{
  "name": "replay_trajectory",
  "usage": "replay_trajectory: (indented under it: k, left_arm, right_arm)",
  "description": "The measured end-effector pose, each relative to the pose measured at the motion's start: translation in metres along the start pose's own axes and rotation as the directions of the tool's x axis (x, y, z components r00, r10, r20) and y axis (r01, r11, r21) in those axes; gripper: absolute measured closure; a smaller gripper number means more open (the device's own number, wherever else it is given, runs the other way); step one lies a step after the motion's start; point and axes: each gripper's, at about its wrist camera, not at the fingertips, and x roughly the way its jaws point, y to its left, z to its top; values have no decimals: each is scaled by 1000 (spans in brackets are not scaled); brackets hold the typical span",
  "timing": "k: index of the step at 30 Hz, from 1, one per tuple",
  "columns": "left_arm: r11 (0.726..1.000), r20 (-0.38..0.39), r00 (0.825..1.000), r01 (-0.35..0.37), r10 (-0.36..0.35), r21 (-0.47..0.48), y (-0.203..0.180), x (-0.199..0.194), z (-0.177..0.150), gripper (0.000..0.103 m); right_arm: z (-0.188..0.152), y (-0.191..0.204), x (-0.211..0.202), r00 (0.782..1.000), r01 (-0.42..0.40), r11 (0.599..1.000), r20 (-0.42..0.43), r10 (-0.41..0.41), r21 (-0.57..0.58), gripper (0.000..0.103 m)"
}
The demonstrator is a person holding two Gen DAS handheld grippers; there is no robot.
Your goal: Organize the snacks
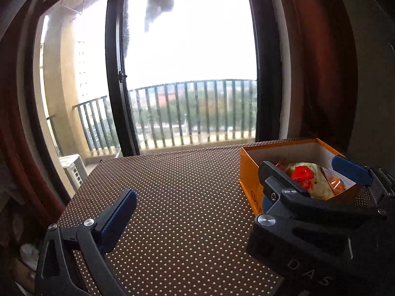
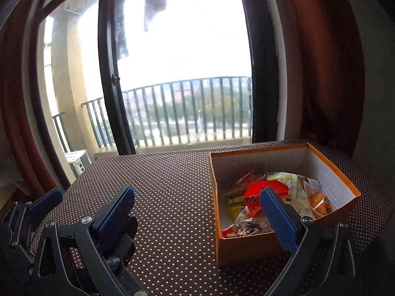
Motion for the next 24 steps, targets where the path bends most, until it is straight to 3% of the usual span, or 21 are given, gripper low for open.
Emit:
replay_trajectory:
  k: [24]
  left_arm:
    - [997, 18, 1000, -6, 8, -79, 12, -8, -3, 1]
  right_arm:
    - [-3, 10, -10, 999, 18, 1000, 43, -18, 5, 0]
